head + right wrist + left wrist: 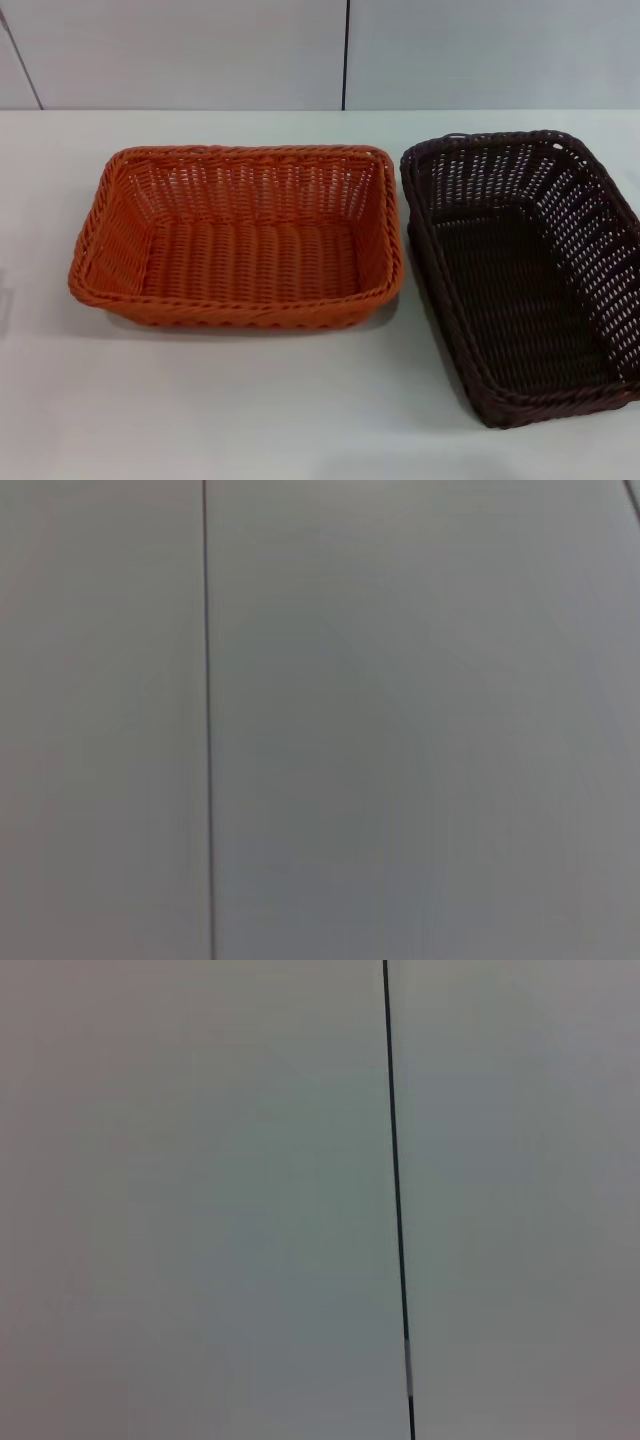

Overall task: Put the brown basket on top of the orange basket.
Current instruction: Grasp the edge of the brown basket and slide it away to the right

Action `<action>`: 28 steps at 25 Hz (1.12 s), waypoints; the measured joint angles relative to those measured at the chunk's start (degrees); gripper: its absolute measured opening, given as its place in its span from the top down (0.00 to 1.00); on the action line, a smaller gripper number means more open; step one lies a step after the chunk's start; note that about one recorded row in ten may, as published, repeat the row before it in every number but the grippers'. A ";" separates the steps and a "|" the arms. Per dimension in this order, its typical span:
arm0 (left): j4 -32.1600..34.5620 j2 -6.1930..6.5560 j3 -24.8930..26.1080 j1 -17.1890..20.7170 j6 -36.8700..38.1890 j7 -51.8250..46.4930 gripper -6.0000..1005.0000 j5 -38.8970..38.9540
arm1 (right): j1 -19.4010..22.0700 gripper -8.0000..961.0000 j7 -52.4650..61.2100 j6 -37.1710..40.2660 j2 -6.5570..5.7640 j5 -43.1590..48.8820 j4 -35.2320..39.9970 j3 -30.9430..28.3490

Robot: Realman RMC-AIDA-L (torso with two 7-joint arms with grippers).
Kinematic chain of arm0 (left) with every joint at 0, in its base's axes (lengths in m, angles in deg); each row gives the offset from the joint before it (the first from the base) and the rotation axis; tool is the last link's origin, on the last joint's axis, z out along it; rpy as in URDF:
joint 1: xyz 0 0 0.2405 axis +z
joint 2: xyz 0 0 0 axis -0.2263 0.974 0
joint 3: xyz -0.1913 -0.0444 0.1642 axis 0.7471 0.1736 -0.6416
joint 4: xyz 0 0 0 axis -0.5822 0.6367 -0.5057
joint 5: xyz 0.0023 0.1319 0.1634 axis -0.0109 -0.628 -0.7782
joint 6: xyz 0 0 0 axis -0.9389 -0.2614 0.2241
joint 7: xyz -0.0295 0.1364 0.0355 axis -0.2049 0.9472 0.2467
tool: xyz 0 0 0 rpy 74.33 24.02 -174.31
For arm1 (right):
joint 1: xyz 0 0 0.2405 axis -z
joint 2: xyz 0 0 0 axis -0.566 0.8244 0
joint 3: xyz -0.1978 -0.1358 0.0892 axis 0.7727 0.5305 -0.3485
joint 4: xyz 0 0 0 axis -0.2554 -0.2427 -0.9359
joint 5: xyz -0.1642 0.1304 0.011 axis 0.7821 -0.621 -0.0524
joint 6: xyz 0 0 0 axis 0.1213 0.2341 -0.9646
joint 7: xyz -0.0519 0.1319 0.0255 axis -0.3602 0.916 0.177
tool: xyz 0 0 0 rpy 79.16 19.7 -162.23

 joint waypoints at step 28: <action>-7.87 -0.18 8.55 -6.16 1.75 2.94 0.35 0.01 | 1.06 0.31 126.86 -20.87 6.37 104.11 -101.72 12.76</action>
